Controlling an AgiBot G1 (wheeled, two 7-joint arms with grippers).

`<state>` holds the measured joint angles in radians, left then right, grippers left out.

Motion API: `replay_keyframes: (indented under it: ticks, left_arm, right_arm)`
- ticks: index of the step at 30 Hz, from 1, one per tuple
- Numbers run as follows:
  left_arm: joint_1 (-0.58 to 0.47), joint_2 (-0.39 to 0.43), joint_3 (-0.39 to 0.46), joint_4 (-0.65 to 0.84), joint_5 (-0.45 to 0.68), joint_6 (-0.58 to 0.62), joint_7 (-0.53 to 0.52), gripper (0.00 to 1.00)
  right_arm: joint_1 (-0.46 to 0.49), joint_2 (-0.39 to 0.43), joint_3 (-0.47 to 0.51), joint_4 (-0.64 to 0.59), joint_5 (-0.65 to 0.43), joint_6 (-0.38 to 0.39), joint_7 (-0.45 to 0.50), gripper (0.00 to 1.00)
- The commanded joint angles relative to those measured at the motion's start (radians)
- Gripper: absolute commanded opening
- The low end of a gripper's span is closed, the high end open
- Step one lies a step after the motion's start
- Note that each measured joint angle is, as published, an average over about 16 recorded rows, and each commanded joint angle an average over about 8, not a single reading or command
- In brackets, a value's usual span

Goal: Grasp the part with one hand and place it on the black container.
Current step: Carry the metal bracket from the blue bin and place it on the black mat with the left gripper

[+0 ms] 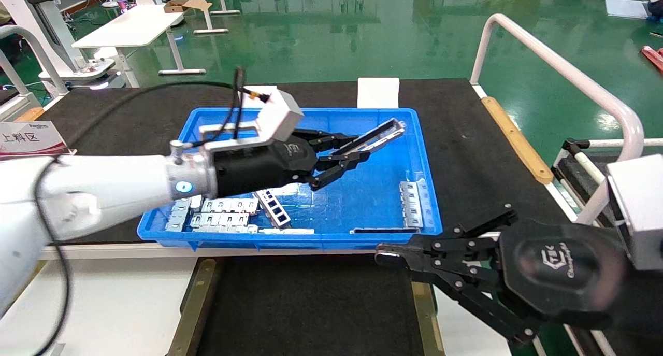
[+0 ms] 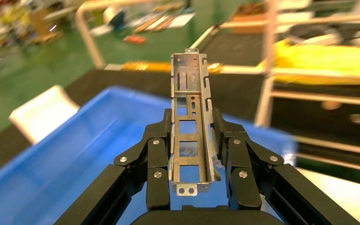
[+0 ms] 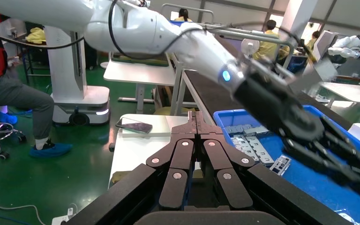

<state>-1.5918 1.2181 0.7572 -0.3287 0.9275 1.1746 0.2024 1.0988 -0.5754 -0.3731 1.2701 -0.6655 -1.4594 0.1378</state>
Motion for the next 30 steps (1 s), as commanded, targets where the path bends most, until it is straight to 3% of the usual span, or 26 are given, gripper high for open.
replay_keyframes:
  ticks: [1, 9, 15, 22, 30]
  left_arm:
    - [-0.015, -0.026, -0.005, -0.010, -0.012, 0.072, 0.006, 0.00]
    - [0.001, -0.143, -0.009, -0.142, -0.040, 0.252, -0.026, 0.00]
    - [0.078, -0.258, -0.016, -0.317, -0.068, 0.301, -0.083, 0.00]
    - [0.223, -0.393, -0.022, -0.572, -0.096, 0.246, -0.162, 0.00]
    - [0.423, -0.501, -0.010, -0.799, -0.094, 0.079, -0.230, 0.00]
  right_arm:
    - [0.000, 0.000, 0.000, 0.000, 0.000, 0.000, 0.000, 0.00]
    - [0.000, 0.000, 0.000, 0.000, 0.000, 0.000, 0.000, 0.00]
    - [0.000, 0.000, 0.000, 0.000, 0.000, 0.000, 0.000, 0.00]
    - [0.000, 0.000, 0.000, 0.000, 0.000, 0.000, 0.000, 0.00]
    - [0.000, 0.000, 0.000, 0.000, 0.000, 0.000, 0.000, 0.00]
